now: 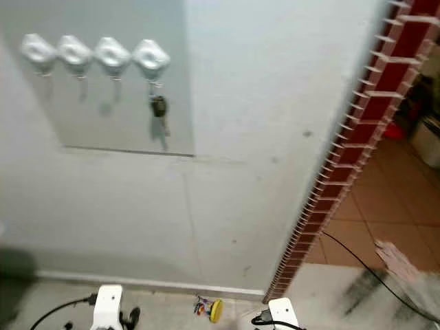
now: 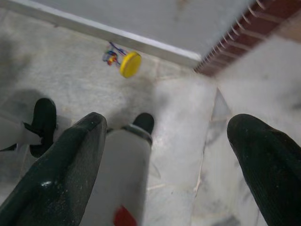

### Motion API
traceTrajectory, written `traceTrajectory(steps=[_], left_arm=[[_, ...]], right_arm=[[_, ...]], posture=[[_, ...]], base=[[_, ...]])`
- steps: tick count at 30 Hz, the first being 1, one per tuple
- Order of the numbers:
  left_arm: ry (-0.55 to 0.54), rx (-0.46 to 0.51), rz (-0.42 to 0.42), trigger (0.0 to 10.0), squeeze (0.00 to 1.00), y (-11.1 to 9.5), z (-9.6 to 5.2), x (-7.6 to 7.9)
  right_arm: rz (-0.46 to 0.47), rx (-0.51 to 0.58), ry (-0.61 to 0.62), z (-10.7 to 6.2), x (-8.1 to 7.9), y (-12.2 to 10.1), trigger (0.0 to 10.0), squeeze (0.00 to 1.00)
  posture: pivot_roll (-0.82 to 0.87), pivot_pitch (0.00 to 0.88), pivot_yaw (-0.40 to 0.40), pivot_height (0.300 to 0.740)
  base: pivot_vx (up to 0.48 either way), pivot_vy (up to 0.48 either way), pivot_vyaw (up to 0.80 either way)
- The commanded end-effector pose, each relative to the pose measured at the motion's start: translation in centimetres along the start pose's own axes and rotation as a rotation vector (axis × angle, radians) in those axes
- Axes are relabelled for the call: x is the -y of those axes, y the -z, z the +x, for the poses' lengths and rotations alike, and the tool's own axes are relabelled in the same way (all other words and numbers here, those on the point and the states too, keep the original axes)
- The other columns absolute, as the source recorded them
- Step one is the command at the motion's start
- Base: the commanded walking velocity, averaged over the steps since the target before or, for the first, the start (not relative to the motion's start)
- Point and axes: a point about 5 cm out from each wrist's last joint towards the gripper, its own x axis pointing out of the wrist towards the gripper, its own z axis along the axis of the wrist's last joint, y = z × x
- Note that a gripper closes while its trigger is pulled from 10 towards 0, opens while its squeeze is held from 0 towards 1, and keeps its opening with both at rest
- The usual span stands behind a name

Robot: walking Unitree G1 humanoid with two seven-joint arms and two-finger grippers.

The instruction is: Hang keys on a hook

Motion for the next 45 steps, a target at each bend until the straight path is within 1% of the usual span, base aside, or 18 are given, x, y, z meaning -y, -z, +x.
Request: traceTrajectory(steps=[1,10,15,20,21,33,37,45], left_arm=[[-0.025,-0.022,0.005,10.0,0.00,0.7,-0.2,-0.6],[-0.034,-0.037,-0.001,10.0,0.00,1.0,-0.3,-0.8],[-0.040,-0.059,0.007,10.0,0.00,1.5,-0.5,-0.9],[-0.035,-0.063,0.020,10.0,0.00,1.5,-0.5,-0.9],[-0.028,-0.068,0.031,10.0,0.00,1.5,-0.4,-0.8],[-0.034,-0.079,0.029,10.0,0.00,1.7,-0.5,-0.8],[-0.039,-0.085,0.028,10.0,0.00,1.9,-0.6,-1.0],[-0.040,-0.088,0.029,10.0,0.00,2.1,-0.6,-1.0]], right_arm=[[-0.008,-0.003,0.005,0.1,-0.1,-0.3,10.0,0.00],[-0.012,-0.011,-0.005,0.2,-0.3,-0.3,10.0,0.00],[-0.028,-0.011,-0.026,0.4,-1.0,-0.6,10.0,0.00],[-0.041,-0.016,-0.034,0.4,-1.1,-0.6,10.0,0.00],[-0.055,-0.019,-0.038,0.4,-1.1,-0.6,10.0,0.00],[-0.078,-0.026,-0.053,0.4,-1.3,-0.6,10.0,0.00],[-0.104,-0.031,-0.062,0.5,-1.5,-0.6,10.0,0.00],[-0.121,-0.033,-0.069,0.5,-1.7,-0.7,10.0,0.00]], posture=[[-0.09,0.000,0.003,0.740],[-0.08,0.000,-0.003,0.740],[-0.07,0.000,-0.003,0.740],[-0.06,0.000,-0.008,0.740],[-0.06,0.000,-0.010,0.740],[-0.05,0.000,-0.022,0.740],[-0.05,0.000,-0.024,0.740],[-0.04,0.000,-0.027,0.740]], base=[[0.000,0.000,0.80],[0.000,0.000,0.80],[0.000,0.000,0.80],[0.000,0.000,0.80],[0.000,0.000,0.80],[0.000,0.000,0.80],[0.000,0.000,0.80],[0.000,0.000,0.80]])
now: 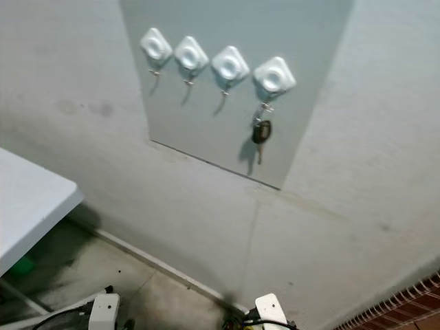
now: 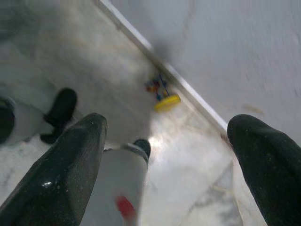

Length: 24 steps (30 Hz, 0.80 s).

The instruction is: Hang keys on a hook

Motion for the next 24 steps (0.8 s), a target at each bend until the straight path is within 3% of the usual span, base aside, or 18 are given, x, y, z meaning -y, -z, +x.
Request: traceTrajectory(steps=[1,24], left_arm=[[0.011,-0.009,0.002,10.0,0.00,0.17,0.00,0.64],[0.007,0.010,0.000,10.0,0.00,-0.21,0.06,0.58]], right_arm=[[-0.011,-0.015,0.019,-0.19,0.83,0.30,10.0,0.00],[-0.012,-0.010,0.009,-0.08,0.64,-0.04,10.0,0.00]], posture=[[-0.04,0.000,-0.027,0.740],[-0.04,0.000,-0.028,0.740]], base=[[0.000,0.000,0.80],[0.000,0.000,0.80]])
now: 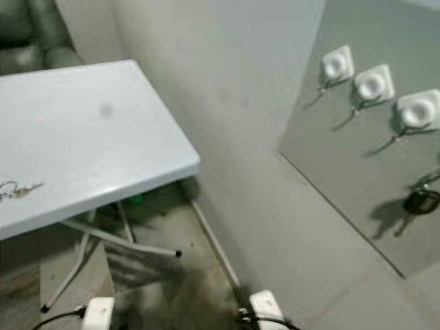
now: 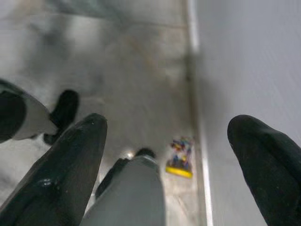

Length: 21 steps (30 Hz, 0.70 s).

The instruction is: Hang keys on a hook

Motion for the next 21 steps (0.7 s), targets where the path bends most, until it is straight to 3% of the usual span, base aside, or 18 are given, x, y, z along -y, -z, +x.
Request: traceTrajectory(steps=[1,21], left_arm=[[0.013,-0.009,-0.006,10.0,0.00,0.35,-0.06,0.79],[0.003,-0.011,-0.054,10.0,0.00,0.48,-0.09,0.88]], right_arm=[[0.004,-0.030,0.020,-0.34,0.91,0.86,10.0,0.00],[0.005,-0.029,0.016,-0.36,1.05,0.83,10.0,0.00]], posture=[[-0.04,0.000,-0.029,0.740],[-0.04,0.000,-0.035,0.740]], base=[[0.000,0.000,0.80],[0.000,0.000,0.80]])
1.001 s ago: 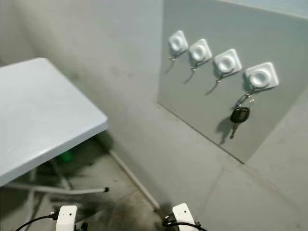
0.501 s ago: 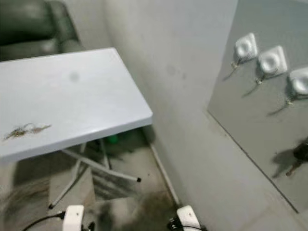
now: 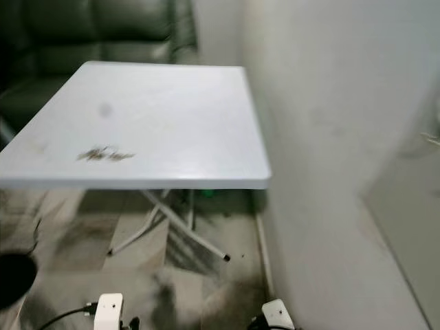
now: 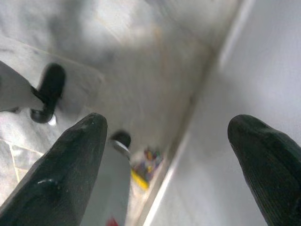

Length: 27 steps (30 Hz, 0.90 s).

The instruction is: Hang keys on a hook

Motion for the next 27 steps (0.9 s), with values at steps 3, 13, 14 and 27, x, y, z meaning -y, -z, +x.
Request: traceTrajectory(steps=[3,13,14,27], left_arm=[[0.011,0.011,-0.043,10.0,0.00,-0.38,0.11,0.35],[0.008,0.006,-0.055,10.0,0.00,-0.23,0.08,0.22],[0.008,0.006,-0.055,10.0,0.00,-0.23,0.08,0.22],[0.013,0.006,-0.059,10.0,0.00,-0.30,0.10,0.18]], right_arm=[[0.006,-0.016,-0.002,-0.13,-0.16,0.70,10.0,0.00],[0.060,0.002,0.000,-0.17,0.01,0.61,10.0,0.00],[0.060,0.002,0.000,-0.17,0.01,0.61,10.0,0.00],[0.070,0.005,0.000,-0.17,0.08,0.57,10.0,0.00]], posture=[[-0.04,0.000,-0.036,0.740],[-0.04,0.000,-0.036,0.740],[-0.04,0.000,-0.036,0.740],[-0.04,0.000,-0.035,0.740]], base=[[0.000,0.000,0.80],[0.000,0.000,0.16],[0.000,0.000,0.00],[0.000,0.288,0.00]])
